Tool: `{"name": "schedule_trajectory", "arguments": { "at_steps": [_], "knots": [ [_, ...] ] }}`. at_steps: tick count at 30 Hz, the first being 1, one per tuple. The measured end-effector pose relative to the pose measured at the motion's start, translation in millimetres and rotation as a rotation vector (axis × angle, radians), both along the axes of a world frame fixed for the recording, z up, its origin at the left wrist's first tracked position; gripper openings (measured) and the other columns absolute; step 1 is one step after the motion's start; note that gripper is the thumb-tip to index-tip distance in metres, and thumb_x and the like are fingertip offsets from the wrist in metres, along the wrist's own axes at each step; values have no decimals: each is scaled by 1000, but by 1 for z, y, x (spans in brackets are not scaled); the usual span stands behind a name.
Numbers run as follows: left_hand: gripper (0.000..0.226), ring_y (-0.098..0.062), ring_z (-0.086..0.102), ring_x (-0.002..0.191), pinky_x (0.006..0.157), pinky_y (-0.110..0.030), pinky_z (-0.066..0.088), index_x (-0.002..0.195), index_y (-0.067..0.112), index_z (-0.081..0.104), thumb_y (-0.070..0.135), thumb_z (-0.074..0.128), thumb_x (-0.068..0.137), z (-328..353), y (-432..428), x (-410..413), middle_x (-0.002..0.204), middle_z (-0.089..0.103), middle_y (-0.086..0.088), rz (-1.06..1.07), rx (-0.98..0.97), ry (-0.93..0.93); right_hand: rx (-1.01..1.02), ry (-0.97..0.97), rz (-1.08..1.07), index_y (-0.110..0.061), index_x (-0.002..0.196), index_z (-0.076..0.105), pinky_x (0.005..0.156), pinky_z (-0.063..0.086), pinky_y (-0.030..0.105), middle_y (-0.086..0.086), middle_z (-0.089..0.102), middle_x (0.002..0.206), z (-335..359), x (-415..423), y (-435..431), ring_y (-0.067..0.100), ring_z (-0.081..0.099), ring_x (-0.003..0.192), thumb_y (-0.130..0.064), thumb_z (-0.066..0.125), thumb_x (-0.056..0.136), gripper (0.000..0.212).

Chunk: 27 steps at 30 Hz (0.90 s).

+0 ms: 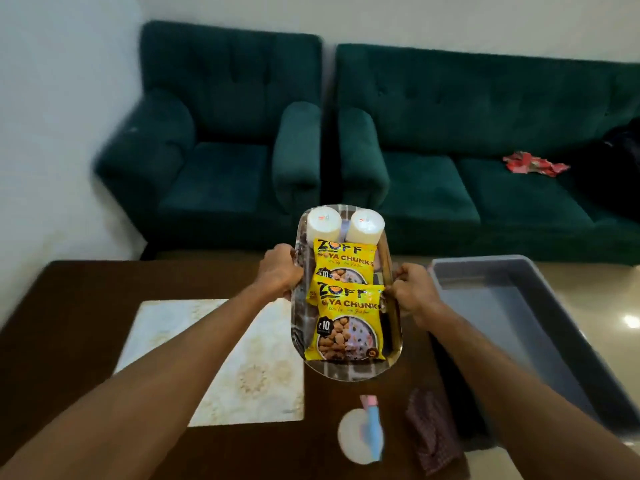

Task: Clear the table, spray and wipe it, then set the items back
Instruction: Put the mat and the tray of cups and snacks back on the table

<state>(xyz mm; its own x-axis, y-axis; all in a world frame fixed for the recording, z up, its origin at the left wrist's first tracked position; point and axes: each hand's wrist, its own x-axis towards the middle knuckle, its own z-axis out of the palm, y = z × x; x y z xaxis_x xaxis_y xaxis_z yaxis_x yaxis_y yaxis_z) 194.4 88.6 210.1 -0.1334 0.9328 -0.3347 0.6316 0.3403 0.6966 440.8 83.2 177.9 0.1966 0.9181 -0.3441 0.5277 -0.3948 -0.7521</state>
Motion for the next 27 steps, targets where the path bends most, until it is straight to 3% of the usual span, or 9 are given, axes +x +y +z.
{"name": "schedule_trajectory", "arguments": {
  "at_steps": [3,7,12,19,23,27],
  "knots": [
    [6,-35,73,80,68,-50,63,95,5,66,4,64,89,0,-14,-103,96,72,-16,41,-9,19,-23,14,41,-13,83,62,66,60,51,10,72,81,-9,-102,-6,28,71,76,-3,69,84,12],
    [8,-34,73,81,62,-50,63,98,4,66,5,67,90,-18,-37,-238,99,72,-16,124,-57,22,-91,108,85,-8,87,57,55,60,52,15,71,82,-31,-239,-18,31,71,70,4,60,85,13],
    [12,-31,72,84,67,-47,64,103,8,62,7,67,92,-59,-68,-370,101,68,-13,234,-107,57,-124,163,144,-13,83,54,47,56,58,19,69,85,-83,-379,-32,40,71,75,2,62,82,16],
    [9,-35,71,91,79,-46,61,97,12,70,15,64,92,-137,-101,-496,104,73,-13,312,-137,224,-219,173,175,-18,80,53,46,57,56,18,70,82,-169,-508,-54,41,70,70,-8,65,73,17],
    [8,-37,71,83,74,-47,61,84,14,67,16,63,91,-180,-108,-541,96,73,-14,316,-161,256,-225,145,191,-16,82,57,47,58,53,14,71,82,-209,-556,-63,37,71,67,-9,67,76,13],
    [11,-38,69,90,78,-47,58,80,16,63,10,63,88,-216,-107,-569,98,73,-16,311,-174,280,-234,112,203,-22,79,58,55,60,52,11,72,82,-255,-585,-62,36,71,70,-20,70,70,16]
  ]
}}
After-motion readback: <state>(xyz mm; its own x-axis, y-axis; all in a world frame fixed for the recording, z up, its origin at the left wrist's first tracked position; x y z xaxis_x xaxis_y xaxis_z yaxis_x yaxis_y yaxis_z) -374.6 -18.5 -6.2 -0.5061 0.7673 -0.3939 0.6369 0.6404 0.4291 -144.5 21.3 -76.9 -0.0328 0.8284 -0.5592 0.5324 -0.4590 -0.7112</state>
